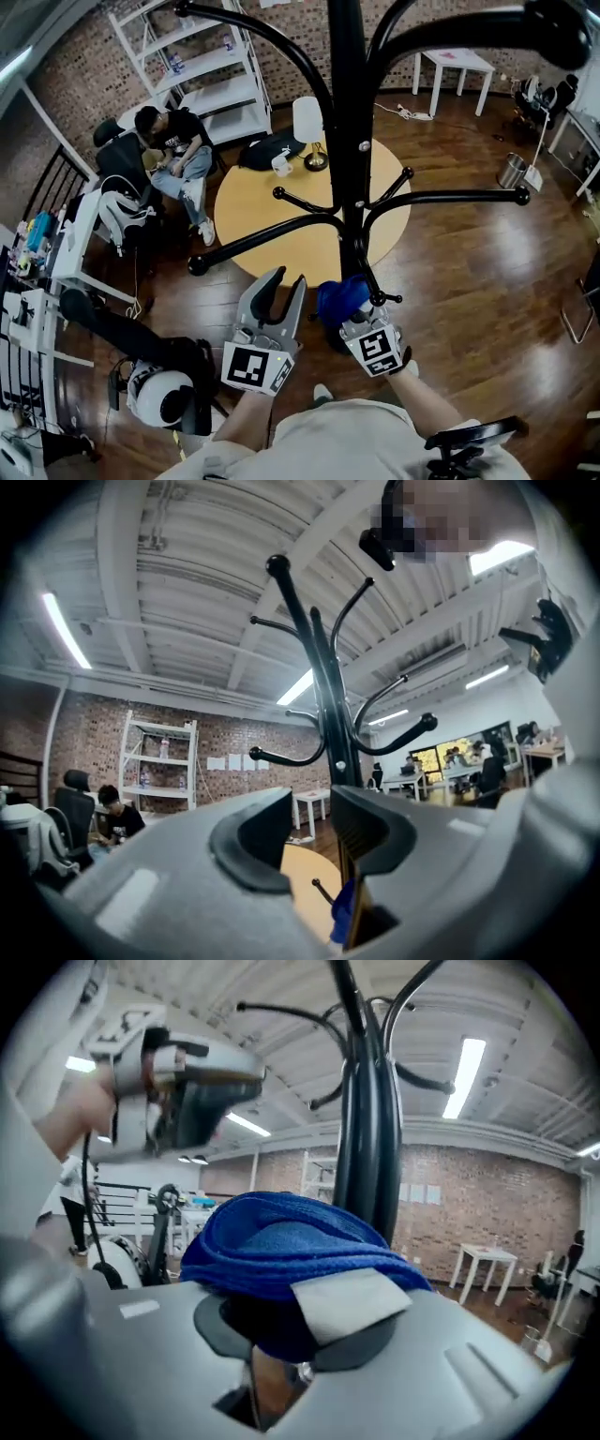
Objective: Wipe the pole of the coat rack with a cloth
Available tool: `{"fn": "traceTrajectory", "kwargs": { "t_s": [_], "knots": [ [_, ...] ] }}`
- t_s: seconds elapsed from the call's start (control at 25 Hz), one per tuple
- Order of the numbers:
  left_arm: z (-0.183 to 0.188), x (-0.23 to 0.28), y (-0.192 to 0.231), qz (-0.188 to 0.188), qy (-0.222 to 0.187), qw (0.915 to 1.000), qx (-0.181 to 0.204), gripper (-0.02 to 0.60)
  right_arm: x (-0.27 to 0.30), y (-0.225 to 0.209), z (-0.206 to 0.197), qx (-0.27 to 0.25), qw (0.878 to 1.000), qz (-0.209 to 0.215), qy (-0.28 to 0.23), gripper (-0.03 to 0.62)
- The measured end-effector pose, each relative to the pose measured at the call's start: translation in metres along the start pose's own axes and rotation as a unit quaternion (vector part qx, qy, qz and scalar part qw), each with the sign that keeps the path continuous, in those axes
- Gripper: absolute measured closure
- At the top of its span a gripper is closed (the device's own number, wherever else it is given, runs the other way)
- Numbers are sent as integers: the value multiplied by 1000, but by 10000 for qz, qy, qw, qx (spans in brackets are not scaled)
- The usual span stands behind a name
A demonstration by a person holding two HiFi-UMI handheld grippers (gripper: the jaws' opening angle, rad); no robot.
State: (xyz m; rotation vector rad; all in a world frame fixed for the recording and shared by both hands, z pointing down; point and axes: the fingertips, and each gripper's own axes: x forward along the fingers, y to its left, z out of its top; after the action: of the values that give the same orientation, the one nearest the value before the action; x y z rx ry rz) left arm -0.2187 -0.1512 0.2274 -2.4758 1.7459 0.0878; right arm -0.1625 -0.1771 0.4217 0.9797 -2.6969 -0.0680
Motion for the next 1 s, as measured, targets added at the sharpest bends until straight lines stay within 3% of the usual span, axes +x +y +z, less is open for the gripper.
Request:
{"fn": "traceTrajectory", "kwargs": {
  "t_s": [0.24, 0.36, 0.48, 0.6, 0.84, 0.92, 1.0],
  "knots": [
    [-6, 29, -32, 865, -5, 9962, 8, 457, -58, -75, 116, -498, 9832, 1462, -973, 488],
    [-14, 43, -50, 1289, 46, 9916, -36, 457, -53, -95, 152, -1014, 9616, 2250, -1202, 487],
    [-19, 37, -71, 1852, 75, 9827, -16, 457, -52, -84, 156, -989, 9352, 3171, -1223, 487],
    [-24, 20, -90, 2376, 150, 9712, -24, 457, -48, -75, 120, -927, 9214, 3639, -998, 485],
    [-63, -24, -104, 3120, 641, 9477, -219, 457, 8, -50, -48, -1085, 9117, 3952, 295, 476],
    [-65, -29, -106, 3212, 704, 9440, -266, 457, 19, -46, -77, -928, 9073, 4069, 506, 464],
    [-63, -34, -105, 3233, 668, 9436, -250, 457, 22, -46, -81, -769, 9107, 4035, 435, 465]
  ]
}}
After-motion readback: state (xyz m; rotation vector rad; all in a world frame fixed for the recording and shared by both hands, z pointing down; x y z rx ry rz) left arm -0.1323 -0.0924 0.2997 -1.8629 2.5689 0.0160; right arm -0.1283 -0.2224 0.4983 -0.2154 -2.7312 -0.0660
